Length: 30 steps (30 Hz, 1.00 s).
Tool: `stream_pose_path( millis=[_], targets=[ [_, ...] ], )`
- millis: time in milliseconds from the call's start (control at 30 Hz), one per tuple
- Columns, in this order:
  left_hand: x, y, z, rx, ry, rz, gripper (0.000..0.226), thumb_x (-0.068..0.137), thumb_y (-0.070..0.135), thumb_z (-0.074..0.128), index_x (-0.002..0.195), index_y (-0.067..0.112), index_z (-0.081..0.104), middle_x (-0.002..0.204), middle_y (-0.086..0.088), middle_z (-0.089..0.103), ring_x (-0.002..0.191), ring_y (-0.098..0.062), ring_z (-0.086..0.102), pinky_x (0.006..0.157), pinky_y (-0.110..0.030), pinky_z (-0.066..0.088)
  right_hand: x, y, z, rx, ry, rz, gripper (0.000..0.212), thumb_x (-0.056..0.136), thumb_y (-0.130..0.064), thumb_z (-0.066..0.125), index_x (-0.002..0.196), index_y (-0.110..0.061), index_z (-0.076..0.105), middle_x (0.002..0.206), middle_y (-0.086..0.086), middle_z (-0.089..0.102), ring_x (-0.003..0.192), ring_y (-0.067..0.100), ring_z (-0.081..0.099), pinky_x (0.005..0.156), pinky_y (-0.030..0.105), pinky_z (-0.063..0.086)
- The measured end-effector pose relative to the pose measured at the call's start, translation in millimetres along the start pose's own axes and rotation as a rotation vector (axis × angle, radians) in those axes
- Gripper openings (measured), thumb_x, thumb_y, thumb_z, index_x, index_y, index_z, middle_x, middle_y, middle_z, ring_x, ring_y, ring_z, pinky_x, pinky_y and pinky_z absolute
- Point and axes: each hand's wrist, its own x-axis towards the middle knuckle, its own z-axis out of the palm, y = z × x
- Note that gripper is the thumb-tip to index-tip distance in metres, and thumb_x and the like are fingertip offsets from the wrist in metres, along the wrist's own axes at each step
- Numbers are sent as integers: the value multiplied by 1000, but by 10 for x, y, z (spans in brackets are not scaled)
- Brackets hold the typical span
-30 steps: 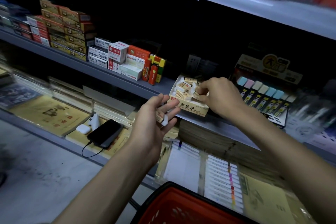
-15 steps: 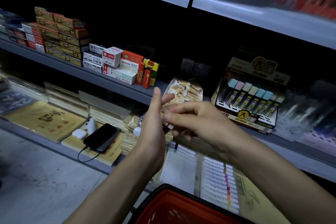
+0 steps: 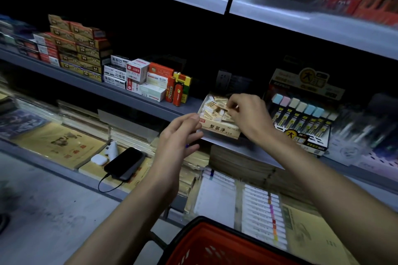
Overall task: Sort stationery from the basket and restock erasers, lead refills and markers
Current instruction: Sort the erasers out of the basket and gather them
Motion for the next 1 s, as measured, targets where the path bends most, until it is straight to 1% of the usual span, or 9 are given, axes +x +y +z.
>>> stream_pose_path(
  millis=[200, 300, 367, 433, 533, 667, 767, 867, 1000],
  targets=[
    [-36, 5, -1, 66, -24, 58, 25, 95, 33, 66, 120, 33, 68, 113, 8, 74, 108, -7, 69, 103, -38, 52, -131, -52, -148, -175, -58, -79, 27, 100, -17, 58, 124, -16, 70, 120, 9, 63, 114, 32, 55, 84, 43, 52],
    [-101, -31, 35, 172, -62, 129, 33, 93, 26, 70, 125, 30, 65, 110, 9, 72, 102, 2, 67, 95, -24, 53, -378, -134, -358, -106, -2, -95, 33, 98, -23, 61, 130, -19, 66, 124, 6, 61, 116, 28, 55, 88, 40, 51],
    [-156, -80, 60, 326, -96, 204, 38, 93, 25, 71, 130, 31, 62, 117, 10, 67, 105, 2, 64, 88, -17, 51, -625, -189, -505, -51, -9, -104, 40, 96, -31, 63, 135, -20, 62, 126, 4, 57, 117, 25, 55, 90, 39, 50],
    [-221, -167, 73, 510, -113, 284, 44, 92, 28, 71, 134, 32, 59, 125, 13, 63, 114, 3, 59, 91, -16, 48, -918, -215, -624, -29, -48, -108, 50, 95, -40, 65, 141, -21, 56, 131, 2, 54, 118, 24, 53, 91, 39, 49],
    [-360, -330, 45, 791, -132, 398, 53, 92, 39, 69, 142, 34, 52, 133, 14, 56, 121, 2, 53, 98, -23, 45, -1384, -212, -714, -40, -142, -95, 64, 95, -52, 61, 150, -25, 44, 145, 1, 44, 130, 25, 47, 101, 43, 46],
    [-580, -583, -42, 1209, -188, 527, 65, 92, 51, 63, 151, 35, 40, 145, 11, 45, 133, -11, 46, 96, -34, 48, -1962, -124, -684, -61, -244, 0, 72, 96, -63, 54, 157, -34, 29, 163, -2, 25, 148, 22, 28, 116, 48, 35],
    [-743, -776, -106, 1376, -209, 569, 69, 90, 57, 57, 151, 30, 41, 148, 2, 45, 133, -22, 47, 97, -39, 49, -2418, -35, -541, -47, -217, -4, 67, 94, -61, 57, 151, -31, 42, 155, 0, 38, 140, 23, 40, 110, 44, 42],
    [-875, -1004, -187, 1510, -280, 542, 75, 87, 58, 53, 153, 26, 37, 151, -7, 43, 135, -31, 45, 101, -46, 46, -2961, 33, -253, 37, -216, -28, 53, 93, -51, 61, 138, -22, 58, 133, 3, 55, 118, 24, 54, 95, 40, 49],
    [-1007, -1442, -363, 1658, -349, 477, 78, 88, 57, 51, 156, 25, 31, 151, -15, 42, 135, -40, 43, 104, -54, 43, -3776, 136, 396, 110, -285, -57, 32, 91, -36, 64, 117, -17, 71, 111, 3, 64, 101, 26, 62, 87, 39, 52]
  ],
)
